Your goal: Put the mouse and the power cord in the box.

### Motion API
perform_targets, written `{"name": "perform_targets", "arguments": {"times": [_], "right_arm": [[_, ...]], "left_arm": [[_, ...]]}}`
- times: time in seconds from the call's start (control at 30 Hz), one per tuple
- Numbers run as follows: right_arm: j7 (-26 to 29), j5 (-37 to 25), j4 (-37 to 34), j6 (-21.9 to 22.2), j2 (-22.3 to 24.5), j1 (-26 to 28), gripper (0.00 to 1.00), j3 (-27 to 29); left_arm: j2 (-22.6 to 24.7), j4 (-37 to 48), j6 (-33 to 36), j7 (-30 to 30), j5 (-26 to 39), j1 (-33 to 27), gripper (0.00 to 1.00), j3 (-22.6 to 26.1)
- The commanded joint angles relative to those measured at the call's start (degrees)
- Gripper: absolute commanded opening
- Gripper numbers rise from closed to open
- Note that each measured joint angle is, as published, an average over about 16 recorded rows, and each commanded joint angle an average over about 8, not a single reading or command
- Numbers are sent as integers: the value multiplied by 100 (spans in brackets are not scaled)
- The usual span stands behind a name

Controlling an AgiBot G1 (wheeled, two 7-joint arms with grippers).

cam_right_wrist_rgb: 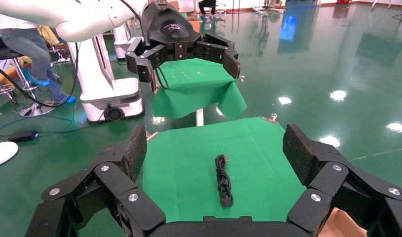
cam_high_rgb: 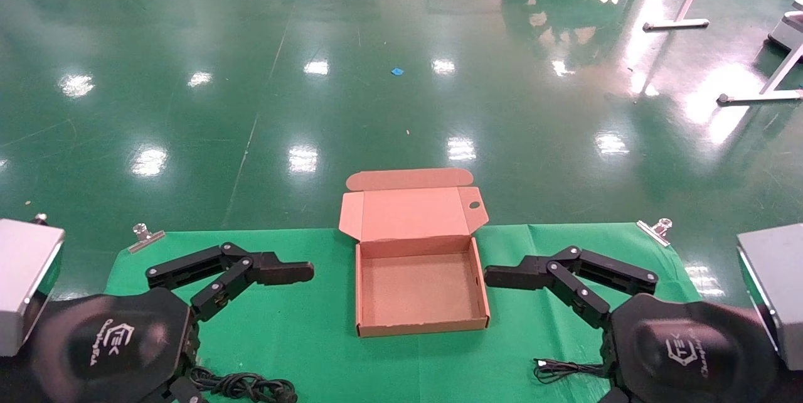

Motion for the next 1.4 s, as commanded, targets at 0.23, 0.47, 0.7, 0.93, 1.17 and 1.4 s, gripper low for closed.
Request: {"name": "perform_targets", "arguments": {"times": [0.23, 0.47, 0.7, 0.93, 1.17, 1.4], "right_arm": [[0, 0, 0, 0, 0, 0, 100, 0], [0, 0, 0, 0, 0, 0, 100, 0], [0, 0, 0, 0, 0, 0, 100, 0], [0, 0, 0, 0, 0, 0, 100, 0], [3, 1, 2, 1, 0, -1, 100, 1], [-47, -73, -24, -52, 104, -58, 100, -8]], "left_arm": [[0, 0, 0, 0, 0, 0, 100, 0], [0, 0, 0, 0, 0, 0, 100, 0], [0, 0, 0, 0, 0, 0, 100, 0], [0, 0, 0, 0, 0, 0, 100, 0], [-1, -1, 1, 0, 1, 0, 100, 1], [-48, -33, 58, 5, 181, -92, 100, 67]]}}
